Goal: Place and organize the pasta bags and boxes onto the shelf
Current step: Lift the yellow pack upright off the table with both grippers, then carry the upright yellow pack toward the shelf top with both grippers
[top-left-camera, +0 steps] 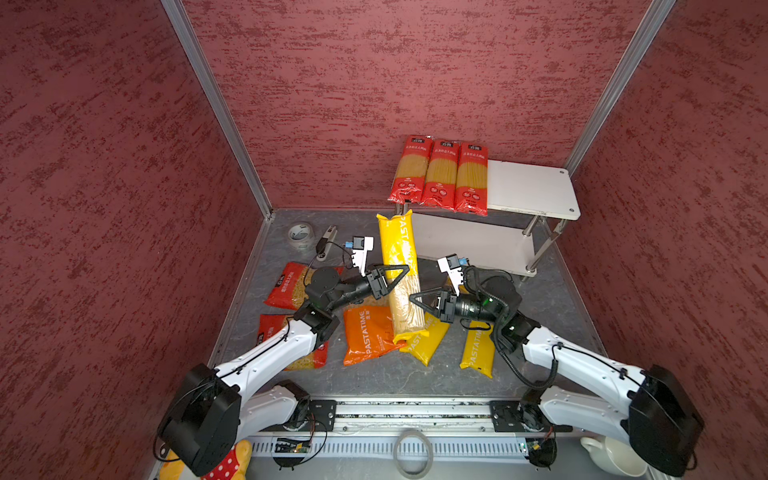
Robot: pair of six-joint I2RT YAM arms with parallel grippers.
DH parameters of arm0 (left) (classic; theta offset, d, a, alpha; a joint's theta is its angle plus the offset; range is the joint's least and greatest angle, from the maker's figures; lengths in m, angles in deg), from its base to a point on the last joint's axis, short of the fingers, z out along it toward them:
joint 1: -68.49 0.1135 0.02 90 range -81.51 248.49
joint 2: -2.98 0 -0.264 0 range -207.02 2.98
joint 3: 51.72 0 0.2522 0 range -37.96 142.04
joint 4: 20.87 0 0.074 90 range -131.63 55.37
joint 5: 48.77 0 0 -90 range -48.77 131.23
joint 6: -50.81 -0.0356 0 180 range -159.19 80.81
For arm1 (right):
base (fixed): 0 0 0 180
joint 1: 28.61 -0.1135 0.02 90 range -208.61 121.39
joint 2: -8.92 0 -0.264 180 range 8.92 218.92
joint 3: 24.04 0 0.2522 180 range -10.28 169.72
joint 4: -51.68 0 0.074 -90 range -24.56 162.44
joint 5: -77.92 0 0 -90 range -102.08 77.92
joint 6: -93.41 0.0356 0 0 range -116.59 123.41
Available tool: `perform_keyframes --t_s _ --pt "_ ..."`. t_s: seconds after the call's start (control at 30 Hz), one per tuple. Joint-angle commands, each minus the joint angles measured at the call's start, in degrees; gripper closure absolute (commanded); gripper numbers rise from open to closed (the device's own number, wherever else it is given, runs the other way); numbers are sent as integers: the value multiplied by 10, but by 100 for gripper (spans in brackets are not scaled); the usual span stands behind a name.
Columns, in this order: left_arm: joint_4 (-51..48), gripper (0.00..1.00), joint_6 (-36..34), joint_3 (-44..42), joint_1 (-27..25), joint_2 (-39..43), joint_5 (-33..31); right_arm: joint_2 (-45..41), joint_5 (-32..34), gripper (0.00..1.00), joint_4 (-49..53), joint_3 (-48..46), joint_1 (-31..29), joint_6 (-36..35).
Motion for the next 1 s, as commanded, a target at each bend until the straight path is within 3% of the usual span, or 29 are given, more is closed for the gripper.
perform_keyframes --t_s 0.0,0.17,0.3,0.6,0.97 --pt "12 69 -20 25 -1 3 22 -10 17 97 -105 17 -4 -7" --pt "-10 78 -32 56 -1 10 19 -6 44 86 -98 5 -4 -7" --pt "-14 84 -35 84 0 9 11 -9 61 69 -89 -5 -3 -11" --pt "-14 91 -45 162 4 -16 -1 -47 110 40 -38 -42 -3 -43" --pt "30 91 -18 284 0 -109 -10 -49 137 41 -120 -58 -3 -21"
